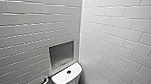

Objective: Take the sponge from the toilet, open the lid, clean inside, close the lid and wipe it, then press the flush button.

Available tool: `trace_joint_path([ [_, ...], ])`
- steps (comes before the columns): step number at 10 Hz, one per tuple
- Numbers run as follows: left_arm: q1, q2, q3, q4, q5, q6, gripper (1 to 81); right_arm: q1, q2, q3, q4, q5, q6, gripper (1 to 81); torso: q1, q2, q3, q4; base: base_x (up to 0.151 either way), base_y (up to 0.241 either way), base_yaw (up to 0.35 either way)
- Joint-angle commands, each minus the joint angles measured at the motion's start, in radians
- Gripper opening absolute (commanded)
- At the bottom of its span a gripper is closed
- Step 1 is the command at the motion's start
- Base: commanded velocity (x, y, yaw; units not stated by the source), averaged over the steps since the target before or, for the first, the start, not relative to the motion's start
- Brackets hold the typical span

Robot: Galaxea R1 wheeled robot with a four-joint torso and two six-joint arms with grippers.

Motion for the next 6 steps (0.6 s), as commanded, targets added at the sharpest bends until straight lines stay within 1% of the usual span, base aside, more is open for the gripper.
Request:
trace_joint_path([
  [1,-0.047,0.000,0.004,-0.007,0.057,0.001,81.1,0.032,-0.001,0.004,0.003,-0.062,-0.005,1.0,0.000,0.000,0.000,0.000,0.000,0.000,0.000],
  [3,-0.045,-0.005,0.004,-0.007,0.059,0.001,81.1,0.037,-0.001,0.000,0.013,-0.064,0.000,1.0,0.001,0.001,0.000,0.000,0.000,0.000,0.000],
  [4,-0.045,-0.011,0.009,-0.007,0.059,0.001,81.1,0.035,-0.012,0.013,0.002,-0.082,-0.003,1.0,0.001,0.001,0.000,0.000,0.000,0.000,0.000],
  [6,-0.039,-0.048,0.056,-0.017,0.059,0.001,81.1,0.029,-0.069,0.134,0.006,-0.079,-0.005,1.0,0.000,0.000,0.000,0.000,0.000,0.000,0.000],
])
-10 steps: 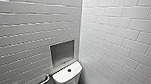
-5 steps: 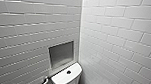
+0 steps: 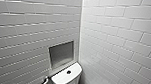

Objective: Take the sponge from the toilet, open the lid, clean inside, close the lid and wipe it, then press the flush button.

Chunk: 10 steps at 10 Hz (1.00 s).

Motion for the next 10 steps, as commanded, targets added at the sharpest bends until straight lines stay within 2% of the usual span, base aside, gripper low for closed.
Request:
trace_joint_path([
  [1,-0.038,-0.073,0.109,-0.013,0.056,0.001,81.1,0.025,-0.106,0.199,0.009,-0.061,-0.005,1.0,0.000,0.000,0.000,0.000,0.000,0.000,0.000],
  [4,-0.035,-0.200,0.254,-0.061,0.053,0.001,81.1,0.022,-0.291,0.509,0.012,-0.053,-0.005,1.0,0.000,0.000,0.000,0.000,0.000,0.000,0.000],
  [6,-0.041,-0.283,0.386,-0.056,0.051,0.003,81.1,0.020,-0.352,0.610,0.012,-0.053,-0.004,1.0,0.000,0.000,0.000,0.000,0.000,0.000,0.000],
  [10,-0.132,-0.490,0.714,-0.058,0.054,0.003,81.1,0.026,-0.473,0.788,0.014,-0.051,-0.001,1.0,0.000,0.000,0.000,0.000,0.000,0.000,0.000],
])
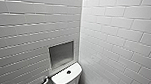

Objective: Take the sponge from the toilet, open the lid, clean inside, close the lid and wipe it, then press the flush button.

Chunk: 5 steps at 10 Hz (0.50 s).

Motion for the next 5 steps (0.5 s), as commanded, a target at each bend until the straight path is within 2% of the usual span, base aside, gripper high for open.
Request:
trace_joint_path([
  [1,-0.138,-0.196,0.255,-0.017,0.056,0.003,81.1,0.029,-0.122,0.164,0.011,-0.049,0.001,1.0,0.000,0.000,-0.048,0.000,0.000,0.000,0.000],
  [3,-0.213,-0.282,0.379,-0.022,0.068,-0.008,81.1,0.033,-0.177,0.233,0.012,-0.033,0.002,1.0,0.000,0.000,-0.074,0.000,0.000,0.000,0.000],
  [5,-0.293,-0.372,0.514,-0.025,0.070,-0.019,81.1,0.043,-0.193,0.242,0.014,-0.033,0.004,1.0,0.000,0.000,-0.116,0.000,0.000,0.000,0.000],
])
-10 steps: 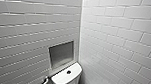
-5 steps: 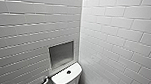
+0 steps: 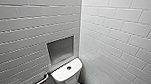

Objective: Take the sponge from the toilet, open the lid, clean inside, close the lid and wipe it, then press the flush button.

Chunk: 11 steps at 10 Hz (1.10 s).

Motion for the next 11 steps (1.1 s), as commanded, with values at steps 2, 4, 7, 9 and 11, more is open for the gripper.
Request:
trace_joint_path([
  [2,-0.253,-0.215,0.303,-0.065,0.094,-0.027,81.1,0.043,-0.046,0.057,0.009,-0.058,0.001,1.0,0.001,0.000,-0.007,0.000,0.000,0.000,0.000],
  [4,-0.365,-0.241,0.372,-0.128,0.186,-0.029,81.1,0.046,-0.055,0.077,0.007,-0.058,0.001,1.0,0.001,0.001,-0.012,0.000,0.000,0.000,0.000],
  [7,-0.495,-0.241,0.404,-0.174,0.203,-0.030,81.1,0.044,-0.053,0.079,0.009,-0.036,-0.001,1.0,0.001,0.002,-0.012,0.000,0.000,0.000,0.000],
  [9,-0.615,-0.241,0.424,-0.232,0.283,-0.032,81.1,0.044,-0.052,0.079,0.010,-0.036,0.001,1.0,0.001,0.002,-0.013,0.000,0.000,0.000,0.000],
  [11,-0.702,-0.230,0.432,-0.263,0.284,-0.032,81.1,0.038,-0.044,0.074,0.010,-0.016,-0.001,1.0,0.001,0.002,-0.013,0.000,0.000,0.000,0.000],
])
